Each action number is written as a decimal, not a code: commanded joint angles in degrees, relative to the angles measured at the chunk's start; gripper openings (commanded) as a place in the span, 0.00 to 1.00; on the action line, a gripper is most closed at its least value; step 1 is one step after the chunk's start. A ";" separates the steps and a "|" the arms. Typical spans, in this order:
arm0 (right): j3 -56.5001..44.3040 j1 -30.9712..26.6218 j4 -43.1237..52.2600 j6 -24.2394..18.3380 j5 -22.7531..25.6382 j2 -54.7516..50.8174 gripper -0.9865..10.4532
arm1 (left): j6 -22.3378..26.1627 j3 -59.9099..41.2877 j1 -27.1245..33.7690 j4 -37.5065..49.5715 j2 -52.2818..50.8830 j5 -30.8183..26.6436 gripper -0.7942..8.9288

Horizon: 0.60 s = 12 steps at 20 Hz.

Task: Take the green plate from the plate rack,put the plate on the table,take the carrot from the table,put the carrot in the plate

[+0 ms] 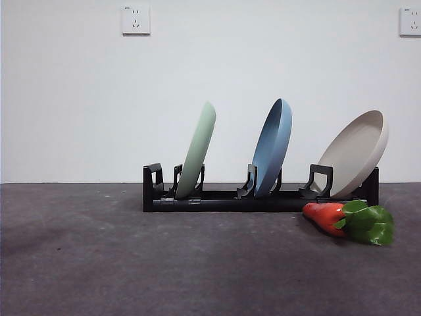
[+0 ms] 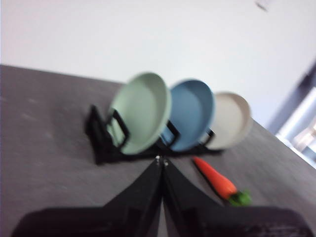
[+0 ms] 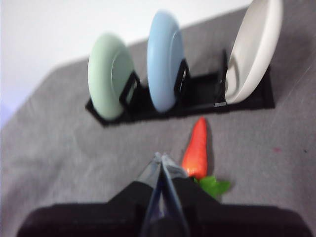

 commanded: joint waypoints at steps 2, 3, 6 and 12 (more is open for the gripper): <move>9.94 0.44 -10.19 -10.19 -0.20 7.65 0.08 | 4.55 5.88 0.15 -5.20 6.23 6.47 0.08; 12.57 0.52 -13.00 -11.82 -0.20 9.62 0.08 | 5.33 7.48 0.15 -6.78 7.82 8.11 0.08; 19.28 0.52 -20.41 -15.80 -0.22 14.53 0.08 | 7.98 11.82 0.13 -11.32 12.13 11.69 0.08; 29.31 2.40 -34.80 -19.21 -0.15 22.05 0.08 | 14.64 20.48 0.07 -23.96 19.28 16.24 0.08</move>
